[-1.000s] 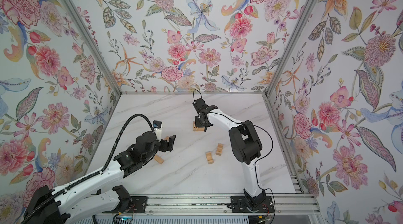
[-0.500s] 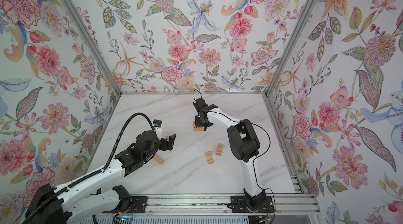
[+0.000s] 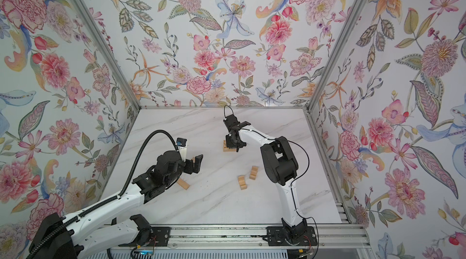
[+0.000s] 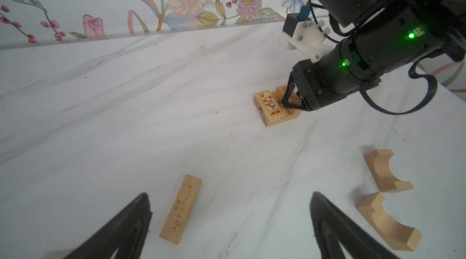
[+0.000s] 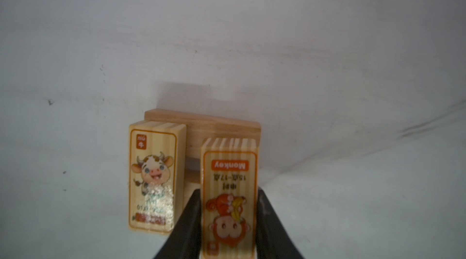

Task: Build the wood block tower
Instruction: 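Lower the Monkey block upright against the two bars beside the Ox block, then open the right gripper and raise it off the Monkey block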

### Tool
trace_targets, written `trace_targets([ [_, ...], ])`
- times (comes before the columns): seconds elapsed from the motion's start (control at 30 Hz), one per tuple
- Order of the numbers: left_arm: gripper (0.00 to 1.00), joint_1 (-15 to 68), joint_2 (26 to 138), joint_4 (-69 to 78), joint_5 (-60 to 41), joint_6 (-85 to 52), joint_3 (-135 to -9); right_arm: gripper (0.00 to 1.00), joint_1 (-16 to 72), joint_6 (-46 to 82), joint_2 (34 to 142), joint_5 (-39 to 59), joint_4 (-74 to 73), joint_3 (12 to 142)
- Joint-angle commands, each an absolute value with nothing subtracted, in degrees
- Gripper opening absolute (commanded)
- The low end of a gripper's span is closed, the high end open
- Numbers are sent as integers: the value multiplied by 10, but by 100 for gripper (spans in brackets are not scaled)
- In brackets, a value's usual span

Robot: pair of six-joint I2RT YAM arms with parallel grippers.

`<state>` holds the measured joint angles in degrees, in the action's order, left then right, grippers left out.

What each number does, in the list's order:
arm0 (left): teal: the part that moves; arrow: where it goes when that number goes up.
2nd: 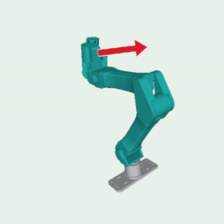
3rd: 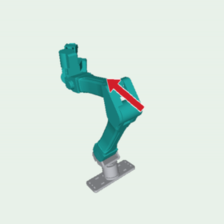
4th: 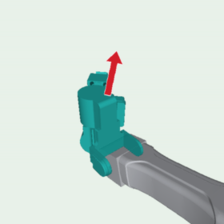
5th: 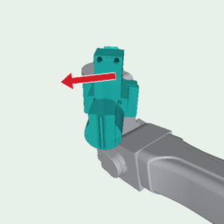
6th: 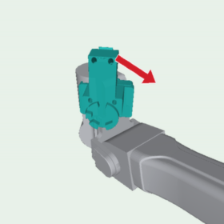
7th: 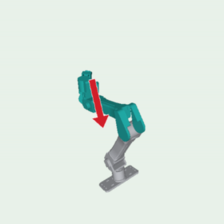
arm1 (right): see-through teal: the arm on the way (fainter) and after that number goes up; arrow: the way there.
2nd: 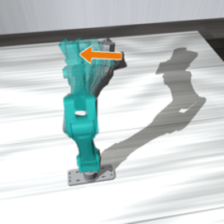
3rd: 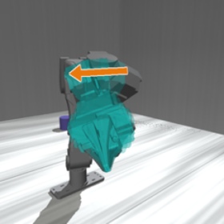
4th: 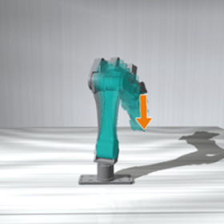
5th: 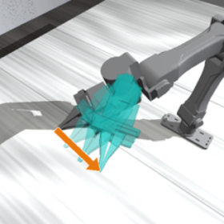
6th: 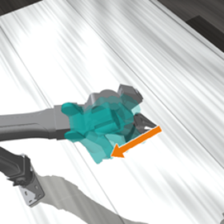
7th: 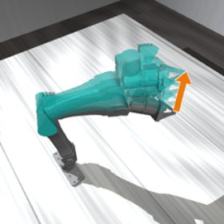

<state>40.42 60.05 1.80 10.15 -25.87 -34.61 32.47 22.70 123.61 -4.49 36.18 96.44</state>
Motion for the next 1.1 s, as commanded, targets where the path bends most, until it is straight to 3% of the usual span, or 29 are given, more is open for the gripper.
trace_targets([
  [0.0, 99, 396, 597, 23, 94, -252, -350, 32, 323, 223, 1245, -40, 370, 980],
  [0.3, 99, 392, 597, 23, 93, -254, -346, 34, 322, 225, 1253, -35, 372, 984],
  [1.07, 99, 388, 580, 6, 89, -253, -354, 52, 318, 224, 1213, -41, 387, 1000],
])
